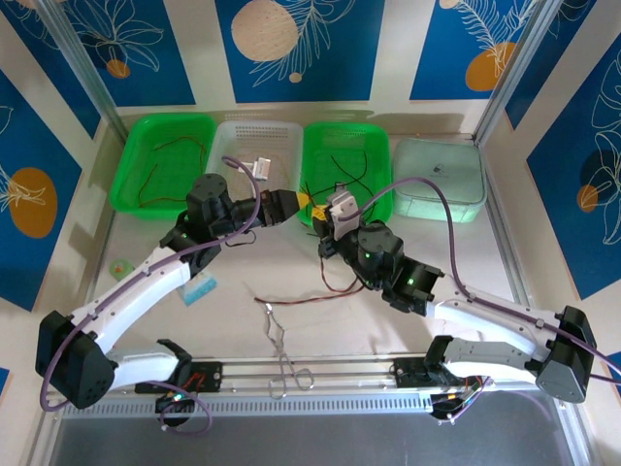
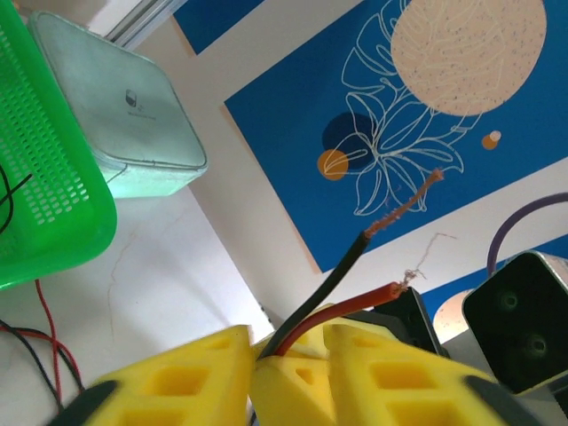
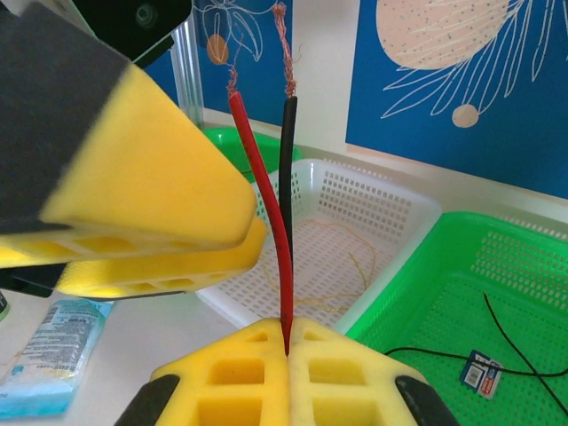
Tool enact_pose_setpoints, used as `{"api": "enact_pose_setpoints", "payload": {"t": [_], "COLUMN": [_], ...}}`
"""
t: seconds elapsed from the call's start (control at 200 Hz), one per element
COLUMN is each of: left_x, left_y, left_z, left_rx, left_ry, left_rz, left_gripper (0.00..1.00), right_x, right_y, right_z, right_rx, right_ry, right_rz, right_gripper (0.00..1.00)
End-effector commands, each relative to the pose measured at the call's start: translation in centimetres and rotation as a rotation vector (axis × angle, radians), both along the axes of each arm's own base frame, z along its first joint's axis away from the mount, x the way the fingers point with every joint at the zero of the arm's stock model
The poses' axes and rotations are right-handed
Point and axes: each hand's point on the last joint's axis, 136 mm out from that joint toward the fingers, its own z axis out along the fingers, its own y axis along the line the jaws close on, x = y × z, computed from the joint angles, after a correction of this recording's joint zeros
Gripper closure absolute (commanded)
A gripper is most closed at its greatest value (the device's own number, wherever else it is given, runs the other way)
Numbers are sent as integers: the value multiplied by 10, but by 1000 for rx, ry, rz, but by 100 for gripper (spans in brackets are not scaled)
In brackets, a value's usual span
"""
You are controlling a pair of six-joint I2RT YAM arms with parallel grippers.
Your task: Untangle the cables
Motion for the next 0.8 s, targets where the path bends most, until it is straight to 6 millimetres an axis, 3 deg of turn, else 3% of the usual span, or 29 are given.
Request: {"api": "enact_pose_setpoints", "payload": {"t": [0.0, 0.485, 0.795], "left_x": [-2, -11, 12], "left_y": [2, -5, 7], "left_z": [11, 26, 27], "left_rx": [-24, -42, -29], "left_ry": [-43, -100, -125], "left_rz": [25, -11, 153], "left_gripper": [65, 66, 66], "right_x": [0, 1, 1], "right_y": [-6, -3, -3], "right_z": [15, 8, 7], "right_rx": [30, 23, 25], "right_ry": [-24, 11, 11], "right_rz": [-11, 4, 4], "right_gripper": [100, 100, 100]}}
